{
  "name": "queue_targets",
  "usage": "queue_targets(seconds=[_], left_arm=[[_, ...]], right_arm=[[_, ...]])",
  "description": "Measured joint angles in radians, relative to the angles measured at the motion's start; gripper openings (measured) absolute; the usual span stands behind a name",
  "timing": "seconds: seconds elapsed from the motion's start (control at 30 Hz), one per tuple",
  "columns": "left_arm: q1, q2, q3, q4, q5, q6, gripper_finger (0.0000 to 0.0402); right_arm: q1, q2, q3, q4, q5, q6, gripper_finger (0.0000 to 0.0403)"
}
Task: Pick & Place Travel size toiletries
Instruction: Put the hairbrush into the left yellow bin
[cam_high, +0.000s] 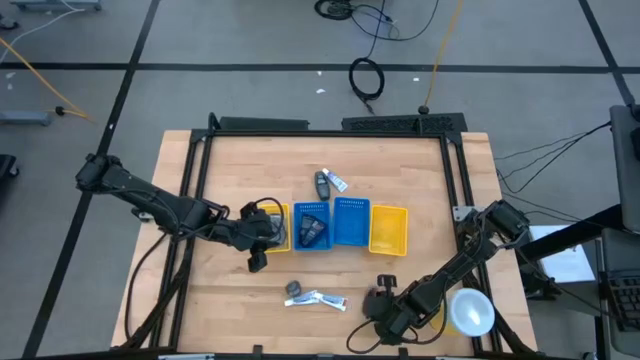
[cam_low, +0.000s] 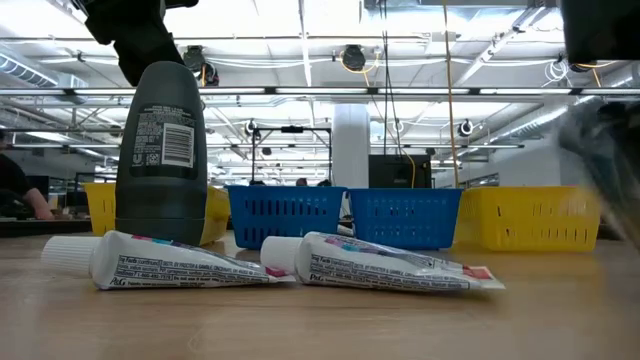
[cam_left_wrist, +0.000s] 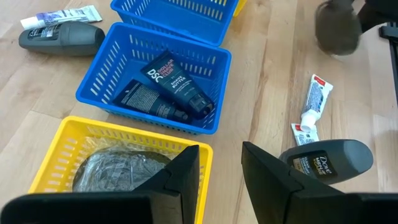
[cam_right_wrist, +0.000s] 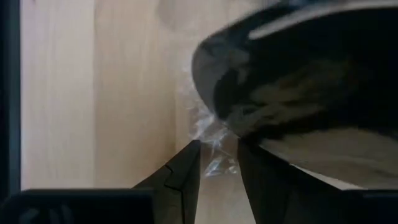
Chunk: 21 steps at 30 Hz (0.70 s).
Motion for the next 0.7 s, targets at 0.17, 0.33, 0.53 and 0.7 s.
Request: queue_targets(seconds=[0.17,0.33,0.53,0.7], left_arm=[[0.0,0.0,0.0,0.001,-0.002,0.0,0.0122],[0.0,0.0,0.0,0.001,-0.002,0.0,0.0122],[0.0,0.0,0.0,0.001,-0.002,0.002,0.0122],[0.001,0.0,0.0,0.001,-0.002,0.005,0.0122]], right_arm=[[-0.013,0.032,-0.001,-0.013,-0.009,0.025,0.0105],[-0.018,0.033,-0.002,-0.02,-0.013,0.025,0.0099],[-0.021,0.037,-0.004,-0.128,-0.011,0.082,0.0022],[-0.023,0.035,-0.005,-0.148,0.006,0.088,0.0003]])
